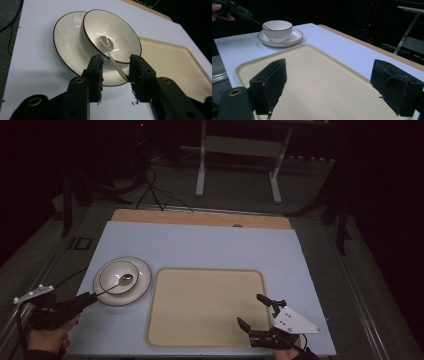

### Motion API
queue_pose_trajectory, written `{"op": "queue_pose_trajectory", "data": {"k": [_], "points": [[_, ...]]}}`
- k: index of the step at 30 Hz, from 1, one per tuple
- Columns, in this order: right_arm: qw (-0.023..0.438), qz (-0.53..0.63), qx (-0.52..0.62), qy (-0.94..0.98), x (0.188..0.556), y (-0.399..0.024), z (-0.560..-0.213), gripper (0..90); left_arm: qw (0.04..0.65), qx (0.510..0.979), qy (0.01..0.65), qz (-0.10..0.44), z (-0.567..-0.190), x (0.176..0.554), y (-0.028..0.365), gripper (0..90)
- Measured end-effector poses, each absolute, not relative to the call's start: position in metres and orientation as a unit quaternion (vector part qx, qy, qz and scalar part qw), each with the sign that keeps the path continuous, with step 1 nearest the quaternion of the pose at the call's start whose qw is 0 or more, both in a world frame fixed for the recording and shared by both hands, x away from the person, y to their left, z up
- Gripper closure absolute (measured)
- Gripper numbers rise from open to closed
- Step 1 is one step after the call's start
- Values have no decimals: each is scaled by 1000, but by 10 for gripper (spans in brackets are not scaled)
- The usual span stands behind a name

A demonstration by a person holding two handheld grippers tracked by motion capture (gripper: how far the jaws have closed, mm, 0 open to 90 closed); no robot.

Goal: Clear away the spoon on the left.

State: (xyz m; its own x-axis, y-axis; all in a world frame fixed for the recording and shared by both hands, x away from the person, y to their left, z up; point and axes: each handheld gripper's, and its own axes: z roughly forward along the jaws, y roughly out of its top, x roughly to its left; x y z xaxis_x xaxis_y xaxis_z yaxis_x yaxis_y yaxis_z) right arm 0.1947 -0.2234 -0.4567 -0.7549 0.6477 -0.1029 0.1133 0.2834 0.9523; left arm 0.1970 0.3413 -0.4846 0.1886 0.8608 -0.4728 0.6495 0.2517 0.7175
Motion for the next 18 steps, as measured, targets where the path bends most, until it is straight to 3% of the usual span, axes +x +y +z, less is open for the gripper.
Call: {"op": "queue_pose_trajectory", "data": {"k": [9,18], "points": [[247,543,249,763,195,-223,-457,139,483,594,633,112,-485,197,337,786],[248,543,249,763,195,-223,-457,139,476,587,643,123,-486,196,335,817]]}}
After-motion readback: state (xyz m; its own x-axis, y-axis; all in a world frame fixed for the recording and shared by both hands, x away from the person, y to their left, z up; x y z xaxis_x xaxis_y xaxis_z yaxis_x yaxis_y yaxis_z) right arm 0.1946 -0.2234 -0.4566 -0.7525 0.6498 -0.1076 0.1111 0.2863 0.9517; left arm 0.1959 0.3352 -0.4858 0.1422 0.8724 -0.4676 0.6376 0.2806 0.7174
